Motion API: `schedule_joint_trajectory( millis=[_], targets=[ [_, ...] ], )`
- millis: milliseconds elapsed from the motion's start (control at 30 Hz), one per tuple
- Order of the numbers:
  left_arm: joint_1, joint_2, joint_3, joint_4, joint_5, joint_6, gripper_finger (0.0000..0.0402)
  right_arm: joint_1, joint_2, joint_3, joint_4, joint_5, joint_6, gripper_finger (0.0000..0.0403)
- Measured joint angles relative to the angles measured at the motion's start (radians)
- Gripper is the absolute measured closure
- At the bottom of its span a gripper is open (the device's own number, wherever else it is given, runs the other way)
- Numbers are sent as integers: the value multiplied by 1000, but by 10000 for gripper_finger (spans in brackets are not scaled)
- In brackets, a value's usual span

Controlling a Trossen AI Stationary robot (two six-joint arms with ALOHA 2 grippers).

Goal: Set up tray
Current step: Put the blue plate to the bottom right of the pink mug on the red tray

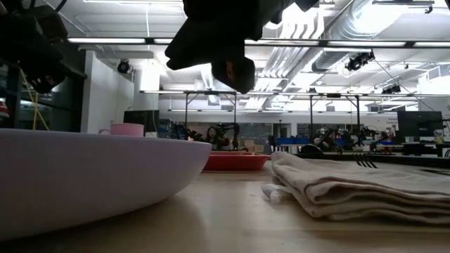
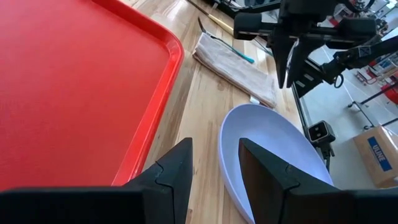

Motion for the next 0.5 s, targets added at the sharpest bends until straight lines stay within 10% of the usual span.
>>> schedule_joint_trajectory(
  millis=[500],
  targets=[
    [0,0,0,-2,-3,-1,240,-6,0,8,46,25,-2,329]
  ],
)
